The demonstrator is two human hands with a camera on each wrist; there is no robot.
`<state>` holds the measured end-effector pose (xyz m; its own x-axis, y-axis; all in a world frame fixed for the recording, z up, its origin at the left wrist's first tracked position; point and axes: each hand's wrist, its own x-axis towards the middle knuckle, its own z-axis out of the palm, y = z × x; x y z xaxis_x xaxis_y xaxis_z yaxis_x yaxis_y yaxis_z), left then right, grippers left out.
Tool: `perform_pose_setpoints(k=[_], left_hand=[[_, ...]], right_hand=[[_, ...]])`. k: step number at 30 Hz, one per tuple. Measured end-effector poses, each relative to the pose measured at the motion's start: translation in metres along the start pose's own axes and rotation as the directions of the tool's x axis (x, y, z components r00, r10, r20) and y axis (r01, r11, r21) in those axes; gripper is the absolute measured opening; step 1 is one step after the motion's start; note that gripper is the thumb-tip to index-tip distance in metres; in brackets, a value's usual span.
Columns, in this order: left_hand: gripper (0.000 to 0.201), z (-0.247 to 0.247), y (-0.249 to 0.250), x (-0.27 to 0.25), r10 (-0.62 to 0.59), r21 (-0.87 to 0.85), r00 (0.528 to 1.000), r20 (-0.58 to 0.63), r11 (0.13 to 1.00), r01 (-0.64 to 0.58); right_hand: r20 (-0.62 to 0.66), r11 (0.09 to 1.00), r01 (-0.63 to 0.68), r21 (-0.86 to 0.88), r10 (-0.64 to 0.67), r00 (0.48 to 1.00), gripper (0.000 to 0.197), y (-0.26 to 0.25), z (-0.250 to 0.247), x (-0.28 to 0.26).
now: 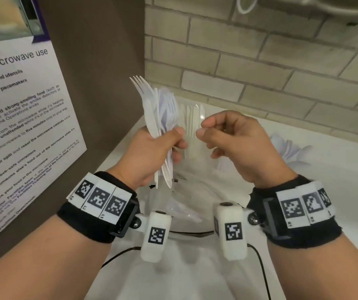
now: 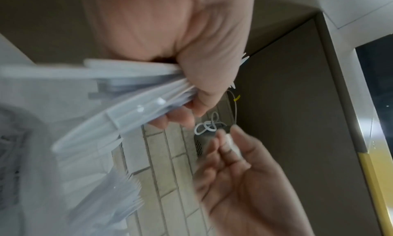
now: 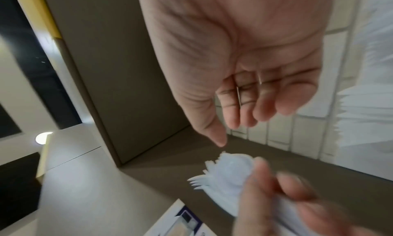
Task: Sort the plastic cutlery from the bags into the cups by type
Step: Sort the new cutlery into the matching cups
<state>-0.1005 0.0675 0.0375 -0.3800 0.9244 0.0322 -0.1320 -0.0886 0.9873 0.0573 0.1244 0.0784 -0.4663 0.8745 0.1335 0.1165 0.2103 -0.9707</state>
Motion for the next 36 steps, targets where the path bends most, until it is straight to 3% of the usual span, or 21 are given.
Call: perform_pose_setpoints(k=[2,6,9,11,13,16,22,25,28,34,36], left_hand=[[0.023,0.004,-0.01,0.001,0.028,0.072,0.999,-0.016,0.997,-0.026],[0.024,0.011,-0.018,0.001,0.044,0.182,0.999,0.011,0.982,-0.046],[0.021,0.014,-0.019,0.001,0.043,0.231,0.999,0.029,0.972,-0.048],[0.019,0.016,-0.02,0.0,0.036,0.247,0.999,0.039,0.968,-0.044],[0.018,0.017,-0.02,0.0,0.018,0.23,0.999,0.048,0.973,-0.029],[0.018,0.018,-0.019,0.0,-0.017,0.159,0.998,0.066,0.987,0.006],[0.012,0.018,-0.019,-0.002,-0.083,0.048,0.988,0.131,0.996,0.078],[0.01,0.018,-0.017,-0.002,-0.114,-0.014,0.982,0.152,0.993,0.117],[0.011,0.016,-0.016,0.0,-0.092,-0.015,0.984,0.152,0.995,0.096],[0.008,0.019,-0.019,0.001,-0.043,0.007,0.989,0.143,0.999,0.042],[0.011,0.019,-0.02,0.001,-0.018,0.016,0.99,0.143,1.0,0.016]], right_hand=[[-0.028,0.994,0.112,-0.021,-0.112,0.993,0.016,-0.011,0.002,0.003],[-0.02,0.95,0.266,-0.165,-0.273,0.962,0.033,-0.02,0.008,0.007],[0.026,0.859,0.445,-0.252,-0.453,0.891,0.051,-0.026,0.01,0.008],[0.074,0.775,0.533,-0.34,-0.543,0.837,0.05,-0.031,0.012,0.011],[0.133,0.741,0.534,-0.406,-0.531,0.837,0.041,-0.033,0.015,0.016],[0.27,0.797,0.436,-0.417,-0.35,0.897,0.037,-0.028,0.016,0.018],[0.442,0.746,0.489,-0.452,-0.288,0.849,0.05,-0.027,0.006,0.018],[0.331,0.767,0.417,-0.488,-0.28,0.901,0.046,-0.026,0.004,0.019],[0.176,0.778,0.352,-0.521,-0.305,0.936,0.015,-0.023,0.005,0.02],[0.164,0.626,0.369,-0.687,-0.362,0.918,0.006,-0.024,0.014,0.019],[0.139,0.656,0.341,-0.673,-0.341,0.93,0.008,-0.023,0.016,0.021]])
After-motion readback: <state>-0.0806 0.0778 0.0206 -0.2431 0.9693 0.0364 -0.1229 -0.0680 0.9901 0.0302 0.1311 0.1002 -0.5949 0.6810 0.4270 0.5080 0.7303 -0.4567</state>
